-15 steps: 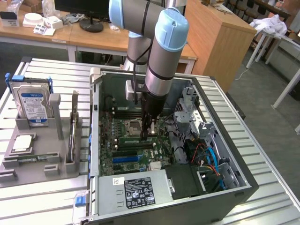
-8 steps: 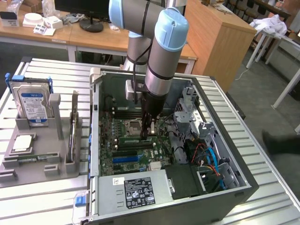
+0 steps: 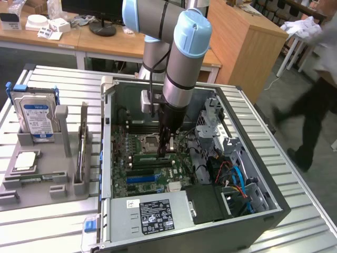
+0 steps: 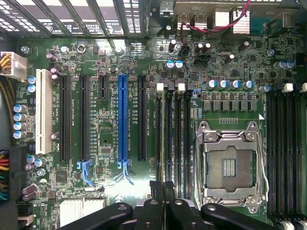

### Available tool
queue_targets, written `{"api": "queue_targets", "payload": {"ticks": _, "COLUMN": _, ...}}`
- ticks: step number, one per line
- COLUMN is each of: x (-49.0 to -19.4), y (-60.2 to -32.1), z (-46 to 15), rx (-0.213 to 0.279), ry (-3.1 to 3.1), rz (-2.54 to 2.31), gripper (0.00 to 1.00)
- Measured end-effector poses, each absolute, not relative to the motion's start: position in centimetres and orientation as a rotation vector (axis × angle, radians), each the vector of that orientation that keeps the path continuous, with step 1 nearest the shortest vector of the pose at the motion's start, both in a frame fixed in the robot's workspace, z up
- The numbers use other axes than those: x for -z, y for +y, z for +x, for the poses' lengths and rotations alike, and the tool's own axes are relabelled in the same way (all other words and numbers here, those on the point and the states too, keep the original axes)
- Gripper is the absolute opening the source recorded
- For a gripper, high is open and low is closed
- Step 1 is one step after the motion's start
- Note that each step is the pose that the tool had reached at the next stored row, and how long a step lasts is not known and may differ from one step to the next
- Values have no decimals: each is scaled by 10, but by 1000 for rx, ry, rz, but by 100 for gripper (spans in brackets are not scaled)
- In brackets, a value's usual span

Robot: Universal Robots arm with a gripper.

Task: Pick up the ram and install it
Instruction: 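Insert the ram into the slot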

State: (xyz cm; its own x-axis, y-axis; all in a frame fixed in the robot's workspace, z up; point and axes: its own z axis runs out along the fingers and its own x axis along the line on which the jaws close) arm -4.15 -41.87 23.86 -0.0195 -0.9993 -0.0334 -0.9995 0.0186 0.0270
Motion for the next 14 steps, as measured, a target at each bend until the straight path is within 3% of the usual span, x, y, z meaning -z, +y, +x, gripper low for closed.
{"api": "queue_targets", "payload": {"ticks": 14, "x": -235, "y": -419, "z": -42, "rx": -67, "ry": 2238, "rz": -2196, "gripper": 12}}
